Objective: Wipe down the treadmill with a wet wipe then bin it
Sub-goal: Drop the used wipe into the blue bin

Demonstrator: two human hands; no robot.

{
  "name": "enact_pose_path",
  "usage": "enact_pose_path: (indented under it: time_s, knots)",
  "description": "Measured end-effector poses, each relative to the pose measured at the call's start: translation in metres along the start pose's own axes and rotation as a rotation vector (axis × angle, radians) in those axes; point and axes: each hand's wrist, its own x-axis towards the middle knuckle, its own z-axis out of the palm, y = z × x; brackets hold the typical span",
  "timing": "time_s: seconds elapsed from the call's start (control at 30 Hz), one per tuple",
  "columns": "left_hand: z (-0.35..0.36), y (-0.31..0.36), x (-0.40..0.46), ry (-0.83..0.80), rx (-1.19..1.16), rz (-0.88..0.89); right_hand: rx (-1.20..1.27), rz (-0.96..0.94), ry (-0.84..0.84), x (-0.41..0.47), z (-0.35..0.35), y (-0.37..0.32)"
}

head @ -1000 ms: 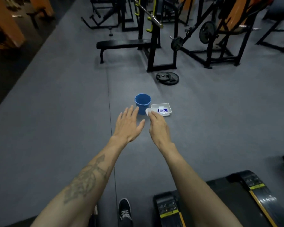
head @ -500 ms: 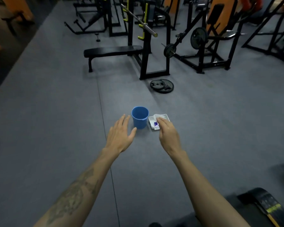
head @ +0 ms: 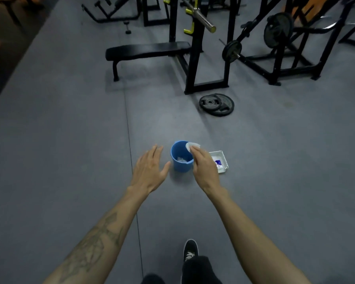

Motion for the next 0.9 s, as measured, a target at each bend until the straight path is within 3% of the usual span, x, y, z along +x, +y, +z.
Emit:
enact_pose_path:
  time_s: [0.27, 0.57, 0.73, 0.9]
  knots:
    - [0.028, -0.027, 0.148, -0.076, 0.004, -0.044, 0.009, 0.044, -0.043, 0.154, 0.048, 0.057]
    - [0.094, -0.071, 0.325, -0.197, 0.01, 0.07, -0.018, 0.161, -0.027, 0.282, 0.139, 0.133]
    - [0.177, -0.11, 0.39, -0.268, -0.007, 0.069, -0.047, 0.26, -0.024, 0.32, 0.205, 0.194]
    - [0.315, -0.165, 0.445, -0.321, -0.025, 0.082, -0.057, 0.306, -0.055, 0.341, 0.312, 0.306]
